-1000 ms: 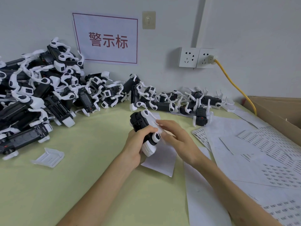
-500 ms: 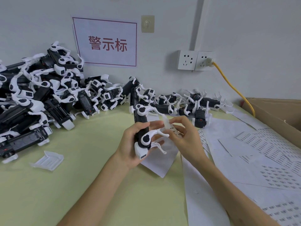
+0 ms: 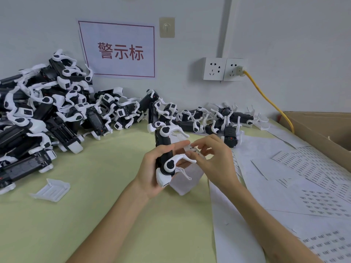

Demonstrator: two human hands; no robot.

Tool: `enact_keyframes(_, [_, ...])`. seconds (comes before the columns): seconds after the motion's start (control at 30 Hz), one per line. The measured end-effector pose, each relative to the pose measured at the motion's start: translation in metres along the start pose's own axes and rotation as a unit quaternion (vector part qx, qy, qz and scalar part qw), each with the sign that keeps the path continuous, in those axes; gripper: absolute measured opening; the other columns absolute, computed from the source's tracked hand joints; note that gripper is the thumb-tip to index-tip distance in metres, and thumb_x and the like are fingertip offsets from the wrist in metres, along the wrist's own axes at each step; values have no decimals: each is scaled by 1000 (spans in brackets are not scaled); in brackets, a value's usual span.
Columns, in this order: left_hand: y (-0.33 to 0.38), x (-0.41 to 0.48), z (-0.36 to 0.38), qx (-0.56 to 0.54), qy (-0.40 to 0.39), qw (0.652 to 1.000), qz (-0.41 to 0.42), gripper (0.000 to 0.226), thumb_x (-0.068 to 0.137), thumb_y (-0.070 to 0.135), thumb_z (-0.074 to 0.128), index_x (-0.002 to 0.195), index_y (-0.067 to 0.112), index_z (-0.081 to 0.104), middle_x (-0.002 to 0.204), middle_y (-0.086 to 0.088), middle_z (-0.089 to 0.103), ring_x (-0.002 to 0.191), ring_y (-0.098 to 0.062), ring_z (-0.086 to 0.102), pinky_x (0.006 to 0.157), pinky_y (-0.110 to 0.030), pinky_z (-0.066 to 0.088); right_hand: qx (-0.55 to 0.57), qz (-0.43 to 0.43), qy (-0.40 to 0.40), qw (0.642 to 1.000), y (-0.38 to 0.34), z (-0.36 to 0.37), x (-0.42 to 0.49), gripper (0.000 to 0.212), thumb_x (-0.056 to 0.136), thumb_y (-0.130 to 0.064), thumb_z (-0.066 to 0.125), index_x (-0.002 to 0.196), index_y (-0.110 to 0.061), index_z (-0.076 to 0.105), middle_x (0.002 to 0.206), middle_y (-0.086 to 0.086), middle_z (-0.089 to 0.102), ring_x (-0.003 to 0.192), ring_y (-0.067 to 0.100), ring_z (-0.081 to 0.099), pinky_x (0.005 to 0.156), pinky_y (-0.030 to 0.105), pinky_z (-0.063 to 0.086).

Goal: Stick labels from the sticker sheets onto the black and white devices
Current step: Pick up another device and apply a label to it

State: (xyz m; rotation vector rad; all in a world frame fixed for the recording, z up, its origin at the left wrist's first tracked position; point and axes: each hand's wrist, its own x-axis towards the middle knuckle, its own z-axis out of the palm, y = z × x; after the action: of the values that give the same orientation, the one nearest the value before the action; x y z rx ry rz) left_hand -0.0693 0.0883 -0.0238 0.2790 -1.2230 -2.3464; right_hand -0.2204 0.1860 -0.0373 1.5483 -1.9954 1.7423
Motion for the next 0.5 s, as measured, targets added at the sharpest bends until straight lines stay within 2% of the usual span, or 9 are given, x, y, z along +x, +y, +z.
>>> enact_keyframes(0.1, [-2, 1, 0, 16, 14, 1000, 9, 44, 76, 25, 64, 112, 3, 77, 112, -22, 73, 102, -29, 72, 80, -29, 59, 0, 25, -12, 1000, 0, 1, -2, 11, 80, -12, 84, 86, -18, 77, 82, -9, 72, 76, 9, 67, 64, 16, 51])
enact_keyframes(0.2, [-3, 1, 0, 36, 30, 999, -1, 51, 78, 27, 60, 122, 3, 71, 122, -23, 70, 110, -29, 70, 92, -33, 57, 2, 33, -25, 999, 0, 1, -2, 7, 84, -12, 82, 85, -18, 79, 78, -13, 73, 75, 6, 71, 62, 18, 54])
enact_keyframes(0.23, [-4, 1, 1, 36, 29, 999, -4, 54, 77, 27, 62, 125, 3, 69, 122, -23, 71, 110, -29, 70, 92, -33, 58, 6, 31, -29, 999, 0, 1, -3, 6, 85, -11, 81, 85, -17, 80, 77, -13, 74, 74, 6, 71, 62, 16, 53])
enact_keyframes(0.33, [-7, 1, 3, -22, 15, 1000, -11, 53, 77, 19, 62, 125, -4, 65, 111, -22, 73, 98, -29, 74, 78, -32, 60, 21, 34, -35, 999, -2, 1, -5, 8, 87, -10, 78, 82, -15, 80, 74, -15, 74, 72, 2, 72, 61, 10, 47])
enact_keyframes(0.4, [-9, 2, 3, -56, 15, 998, -18, 49, 75, 14, 63, 120, -6, 66, 105, -23, 72, 92, -30, 74, 74, -33, 61, 31, 49, -36, 998, -4, 1, -6, 11, 87, -9, 76, 79, -15, 80, 72, -15, 74, 69, 2, 71, 61, 9, 46])
enact_keyframes(0.5, [-12, 3, 3, -26, 21, 999, -9, 40, 74, 14, 66, 110, -1, 74, 106, -21, 73, 92, -28, 74, 74, -30, 61, 67, 85, -42, 993, -5, 0, -4, 17, 86, -8, 73, 74, -17, 80, 66, -9, 73, 60, 5, 67, 57, 20, 48])
